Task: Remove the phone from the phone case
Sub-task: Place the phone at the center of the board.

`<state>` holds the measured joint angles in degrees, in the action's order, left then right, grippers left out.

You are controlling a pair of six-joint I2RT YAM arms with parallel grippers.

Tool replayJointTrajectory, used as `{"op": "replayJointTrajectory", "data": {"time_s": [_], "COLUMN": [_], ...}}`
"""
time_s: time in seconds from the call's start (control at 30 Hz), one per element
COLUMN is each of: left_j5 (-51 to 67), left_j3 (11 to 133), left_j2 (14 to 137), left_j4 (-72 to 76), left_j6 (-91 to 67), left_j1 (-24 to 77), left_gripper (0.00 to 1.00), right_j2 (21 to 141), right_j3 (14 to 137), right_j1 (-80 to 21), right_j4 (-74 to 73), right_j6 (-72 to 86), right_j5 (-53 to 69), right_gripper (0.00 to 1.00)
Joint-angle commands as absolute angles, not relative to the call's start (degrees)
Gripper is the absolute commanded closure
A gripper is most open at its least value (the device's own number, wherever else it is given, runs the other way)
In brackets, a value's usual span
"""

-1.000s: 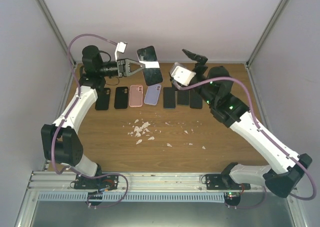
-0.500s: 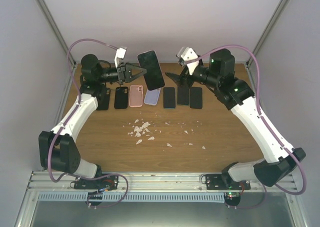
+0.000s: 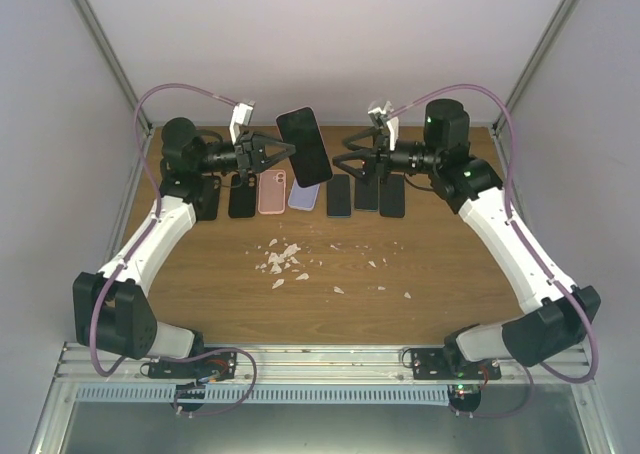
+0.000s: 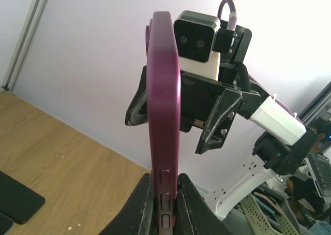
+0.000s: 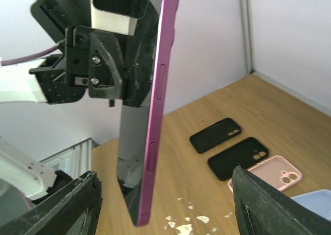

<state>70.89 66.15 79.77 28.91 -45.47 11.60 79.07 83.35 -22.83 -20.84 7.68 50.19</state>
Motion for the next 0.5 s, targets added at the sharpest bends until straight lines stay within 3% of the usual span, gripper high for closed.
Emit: {"op": "replayJointTrajectory", "data": {"time_s": [0.0, 0.47], "left_j5": [69.4, 69.5], "left_j3": [65.8, 66.2], "left_j2": [77.5, 77.1], "left_j4": [33.6, 31.4], "left_j6": [-44.8, -42.2], "left_j1": [12.3, 13.4], "left_gripper": [1.0, 1.0], "right_j2": [79.0, 83.4], "right_j3": [81.7, 83.1], "right_j1": [-22.4, -22.9], "right_j4": [-15.4, -10.8], "right_j6": [14.7, 21.0], "right_j5": [56.1, 59.6], "right_gripper": [0.32, 0.47]}}
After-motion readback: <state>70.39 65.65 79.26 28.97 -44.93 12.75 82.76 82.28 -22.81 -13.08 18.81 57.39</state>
